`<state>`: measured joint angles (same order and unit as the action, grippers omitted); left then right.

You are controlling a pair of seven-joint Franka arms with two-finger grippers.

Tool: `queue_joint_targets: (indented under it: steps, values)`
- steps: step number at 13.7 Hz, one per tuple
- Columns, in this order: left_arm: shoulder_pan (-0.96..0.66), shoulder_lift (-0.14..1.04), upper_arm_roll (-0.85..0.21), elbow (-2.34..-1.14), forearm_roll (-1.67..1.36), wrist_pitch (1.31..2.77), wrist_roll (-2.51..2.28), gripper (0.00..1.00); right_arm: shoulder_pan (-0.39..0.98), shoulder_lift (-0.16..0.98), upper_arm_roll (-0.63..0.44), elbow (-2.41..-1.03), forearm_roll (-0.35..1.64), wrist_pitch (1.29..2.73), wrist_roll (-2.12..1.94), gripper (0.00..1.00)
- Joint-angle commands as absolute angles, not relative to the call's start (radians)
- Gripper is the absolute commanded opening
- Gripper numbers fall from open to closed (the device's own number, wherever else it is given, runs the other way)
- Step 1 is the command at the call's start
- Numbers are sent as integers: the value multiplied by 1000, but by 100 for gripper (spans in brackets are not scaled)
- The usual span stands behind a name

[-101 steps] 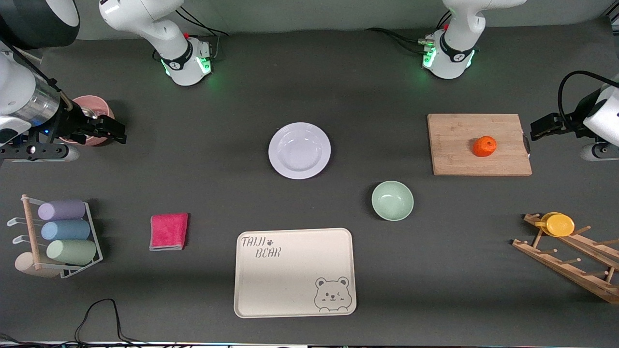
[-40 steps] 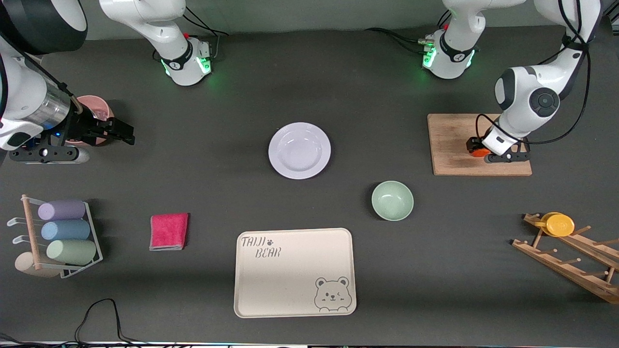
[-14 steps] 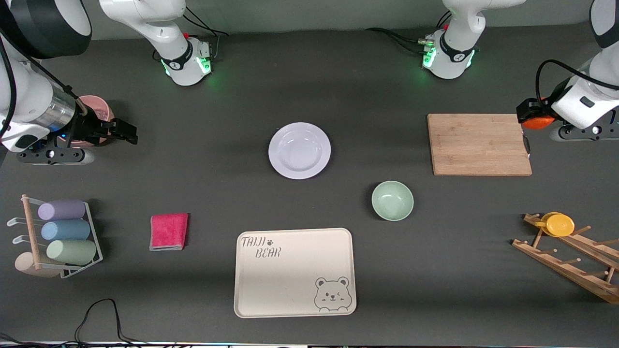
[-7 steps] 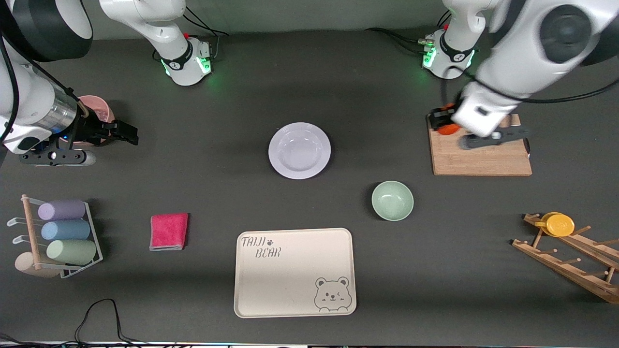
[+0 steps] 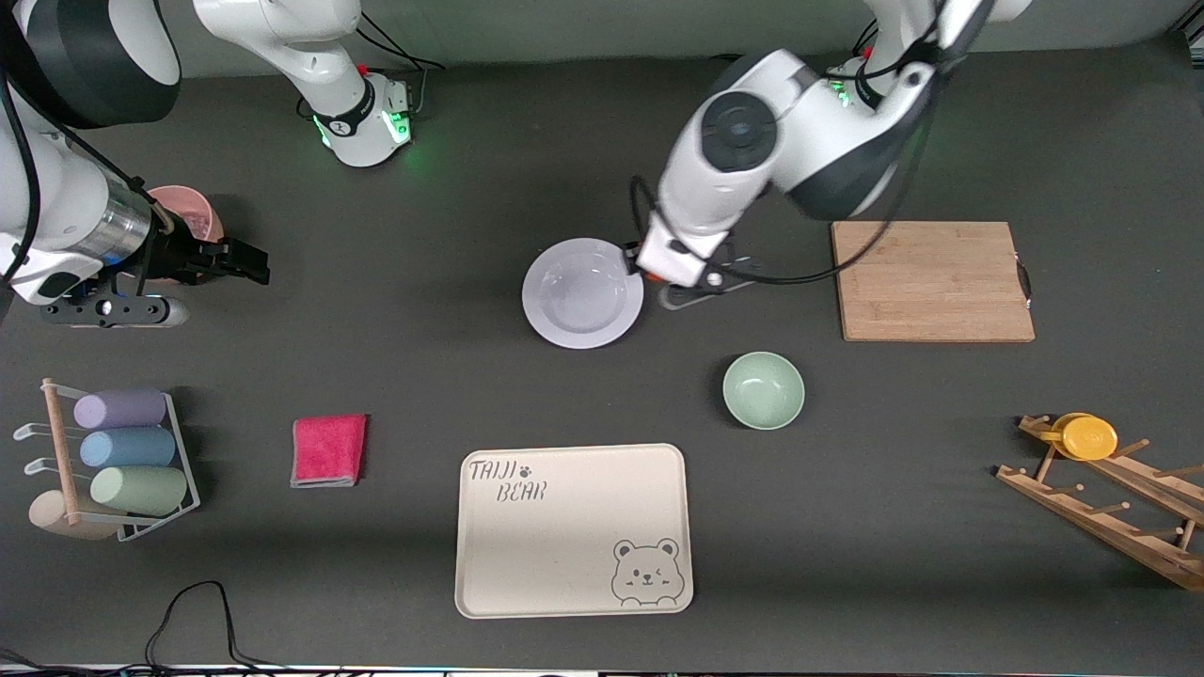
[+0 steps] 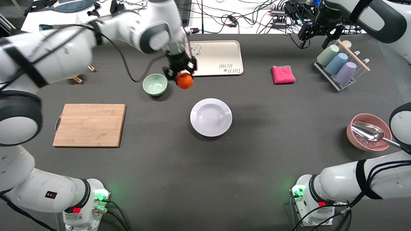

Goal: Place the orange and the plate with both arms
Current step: 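Lift the orange with the left gripper and carry it to the white plate, then lower the orange onto the white plate and open the left gripper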

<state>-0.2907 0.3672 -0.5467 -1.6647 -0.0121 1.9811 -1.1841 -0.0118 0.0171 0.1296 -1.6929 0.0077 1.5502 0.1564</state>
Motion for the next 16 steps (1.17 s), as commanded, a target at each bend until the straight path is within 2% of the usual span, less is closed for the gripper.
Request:
queue_joint_targets:
  steps: [1, 7, 16]
  values:
    - [-403, 494, -538, -1609, 86, 2058, -1336, 0, -21, 9, 138, -1712, 26, 1566, 181, 100]
    - [-521, 692, -531, -1609, 329, 2249, -1572, 0, -21, 0, 137, -1747, 49, 1600, 179, 100]
    - [-552, 762, -512, -1611, 403, 2307, -1600, 0, -18, 3, 132, -1756, 52, 1612, 181, 100]
